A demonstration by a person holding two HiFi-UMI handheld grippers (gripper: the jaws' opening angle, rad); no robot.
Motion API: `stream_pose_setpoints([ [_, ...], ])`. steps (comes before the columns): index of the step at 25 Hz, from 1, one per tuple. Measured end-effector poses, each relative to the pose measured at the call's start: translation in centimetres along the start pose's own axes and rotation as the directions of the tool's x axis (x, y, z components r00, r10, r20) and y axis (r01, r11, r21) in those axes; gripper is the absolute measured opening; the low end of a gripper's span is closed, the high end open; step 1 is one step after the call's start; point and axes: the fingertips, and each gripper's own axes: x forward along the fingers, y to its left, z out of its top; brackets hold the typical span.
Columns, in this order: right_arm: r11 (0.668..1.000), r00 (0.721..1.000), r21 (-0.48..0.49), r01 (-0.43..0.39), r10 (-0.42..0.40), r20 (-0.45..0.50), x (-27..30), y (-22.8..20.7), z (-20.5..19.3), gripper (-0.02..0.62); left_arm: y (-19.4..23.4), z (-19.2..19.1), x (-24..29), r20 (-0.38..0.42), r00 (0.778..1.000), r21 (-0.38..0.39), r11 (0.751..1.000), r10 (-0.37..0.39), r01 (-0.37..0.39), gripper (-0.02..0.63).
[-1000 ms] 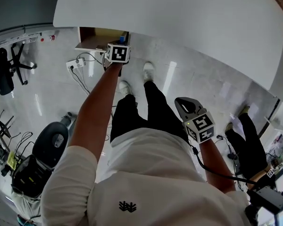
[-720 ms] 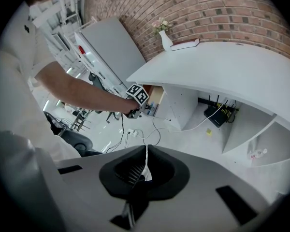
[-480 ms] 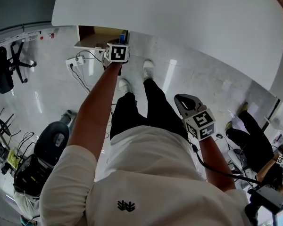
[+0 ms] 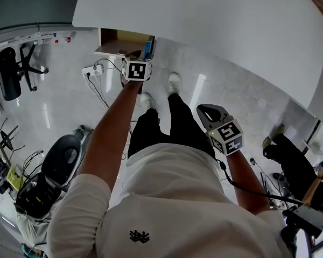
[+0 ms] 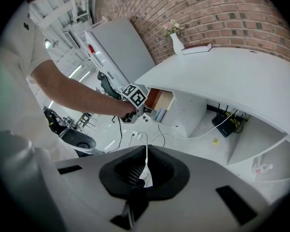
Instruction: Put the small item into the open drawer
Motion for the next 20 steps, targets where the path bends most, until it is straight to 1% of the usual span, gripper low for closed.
stream_pose_setpoints([
  [2,1.000,1.000,-0.023,-0.014,0.014,0.001,1.1,1.0,1.5,0.035,1.2,0.6,-1.8,0.035,0.999,0.000,1.000,0.002,-0.002,0.158],
  [4,0.999,1.000,-0.042,-0.028,0.028,0.003,1.6,2.5,2.6,0.035,1.5,0.6,-4.2,0.075,0.997,-0.010,1.000,-0.009,0.009,0.158],
  [7,0.996,0.999,-0.083,-0.044,0.044,0.004,2.7,5.0,3.7,0.035,2.2,-0.6,-7.8,0.126,0.991,-0.038,0.998,-0.039,0.044,0.156],
  [8,0.994,0.999,-0.099,-0.045,0.046,0.004,3.1,5.6,4.0,0.035,2.5,-1.1,-8.9,0.140,0.989,-0.046,0.998,-0.047,0.054,0.135],
  [10,0.991,0.999,-0.125,-0.044,0.046,0.010,3.9,6.7,4.7,0.035,3.0,-2.2,-11.1,0.164,0.985,-0.054,0.996,-0.058,0.068,0.090],
  [12,0.988,0.999,-0.146,-0.041,0.043,0.014,4.5,8.2,5.4,0.035,3.6,-3.7,-13.4,0.183,0.980,-0.057,0.995,-0.073,0.084,0.074],
  [15,0.983,0.999,-0.177,-0.041,0.044,0.015,5.3,11.4,6.1,0.035,4.7,-6.3,-17.4,0.210,0.972,-0.085,0.989,-0.105,0.125,0.048],
  [17,0.980,0.999,-0.195,-0.043,0.047,0.012,6.0,13.4,6.4,0.035,5.3,-7.8,-20.0,0.235,0.962,-0.096,0.981,-0.140,0.166,0.035],
  [20,0.973,0.999,-0.227,-0.041,0.045,0.009,7.0,16.6,6.6,0.035,6.1,-10.0,-23.7,0.268,0.944,-0.085,0.971,-0.192,0.221,0.031],
])
